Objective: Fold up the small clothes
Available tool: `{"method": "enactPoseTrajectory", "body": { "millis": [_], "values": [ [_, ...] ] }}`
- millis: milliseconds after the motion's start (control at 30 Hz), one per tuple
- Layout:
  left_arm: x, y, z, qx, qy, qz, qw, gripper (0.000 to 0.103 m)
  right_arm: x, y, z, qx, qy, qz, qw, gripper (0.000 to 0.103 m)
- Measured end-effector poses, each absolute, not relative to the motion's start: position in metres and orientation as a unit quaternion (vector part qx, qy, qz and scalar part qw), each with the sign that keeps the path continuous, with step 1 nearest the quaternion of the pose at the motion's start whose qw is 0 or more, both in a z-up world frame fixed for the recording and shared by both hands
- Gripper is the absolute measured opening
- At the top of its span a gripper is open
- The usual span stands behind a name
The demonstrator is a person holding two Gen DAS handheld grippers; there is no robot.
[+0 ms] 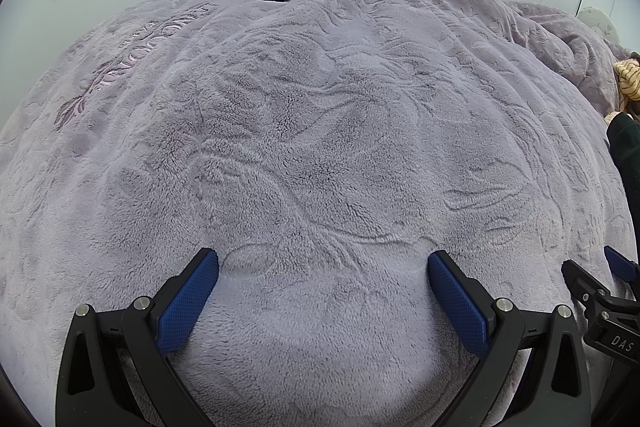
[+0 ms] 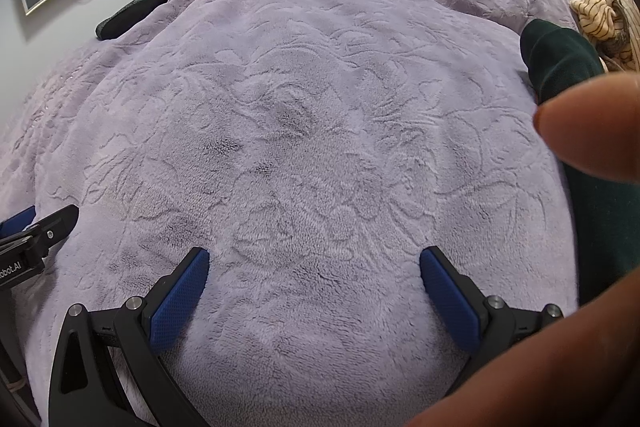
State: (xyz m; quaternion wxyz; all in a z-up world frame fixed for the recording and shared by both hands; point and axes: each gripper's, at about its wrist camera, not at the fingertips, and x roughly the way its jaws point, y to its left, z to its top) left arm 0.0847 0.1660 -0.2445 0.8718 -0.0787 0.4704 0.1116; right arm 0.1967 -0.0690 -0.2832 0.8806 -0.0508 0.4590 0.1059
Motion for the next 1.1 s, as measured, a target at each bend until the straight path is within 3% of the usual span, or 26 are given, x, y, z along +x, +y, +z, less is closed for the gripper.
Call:
{"method": "enactPoseTrajectory", "body": {
  "millis": [1100],
  "values": [
    [0.0852, 0.1658, -0.2443, -0.079, 0.471, 0.112, 0.872, 0.103, 0.1973, -0.0679, -0.2824, -0.053, 0.461, 0.108, 0.879, 0.103]
  ]
}}
